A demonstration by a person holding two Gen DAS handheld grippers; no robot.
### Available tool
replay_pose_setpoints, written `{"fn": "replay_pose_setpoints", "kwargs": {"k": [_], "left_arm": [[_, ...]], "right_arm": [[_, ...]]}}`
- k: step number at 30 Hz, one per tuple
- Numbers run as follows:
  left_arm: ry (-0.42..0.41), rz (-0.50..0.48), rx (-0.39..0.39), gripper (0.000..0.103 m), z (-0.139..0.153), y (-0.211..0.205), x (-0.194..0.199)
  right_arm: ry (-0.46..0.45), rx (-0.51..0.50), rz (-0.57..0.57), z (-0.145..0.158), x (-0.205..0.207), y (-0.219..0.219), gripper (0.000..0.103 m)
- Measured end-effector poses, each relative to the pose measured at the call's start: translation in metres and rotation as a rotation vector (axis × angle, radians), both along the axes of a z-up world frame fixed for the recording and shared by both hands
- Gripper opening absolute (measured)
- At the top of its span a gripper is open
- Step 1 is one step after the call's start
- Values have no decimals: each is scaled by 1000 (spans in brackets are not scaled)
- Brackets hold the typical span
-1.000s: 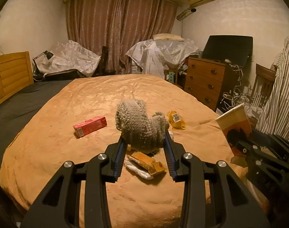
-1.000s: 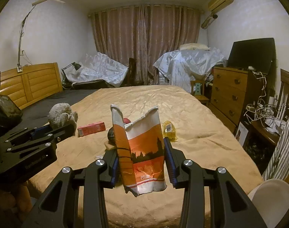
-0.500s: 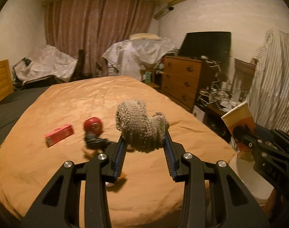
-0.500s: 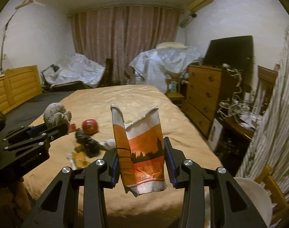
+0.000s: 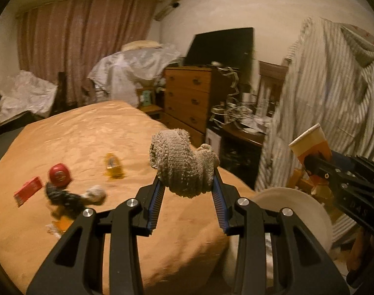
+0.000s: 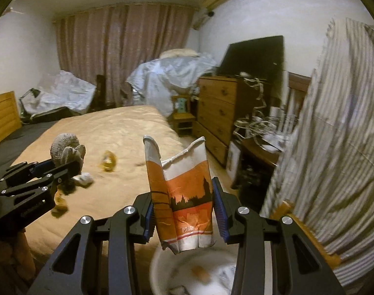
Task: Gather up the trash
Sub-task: 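Carry the orange-white paper bag and grey yarn ball in both tools over the white bucket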
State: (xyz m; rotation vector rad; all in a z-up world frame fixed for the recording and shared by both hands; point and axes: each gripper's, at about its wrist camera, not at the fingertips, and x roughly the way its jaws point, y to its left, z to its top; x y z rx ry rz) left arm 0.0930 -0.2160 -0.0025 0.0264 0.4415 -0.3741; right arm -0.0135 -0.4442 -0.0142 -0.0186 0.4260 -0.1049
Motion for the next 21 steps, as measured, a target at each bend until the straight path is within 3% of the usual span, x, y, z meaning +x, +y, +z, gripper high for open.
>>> {"fn": "replay_pose_setpoints", "kwargs": {"k": [5,10,17,21], "left_arm": [[28,-83,17,37,-6,-42,4],[94,-178,54,37,-15,-80,12],[259,-364,163,38,-43,-134,34],[340,-441,228,38,-62,-158,43]], "right_arm": [[49,-2,-42,-3,-6,-45,41],[162,13,-46,-10,6,-87,41],[470,34,20,-41,55,-146,41],[594,60,48,-61,73,-164,41]]}}
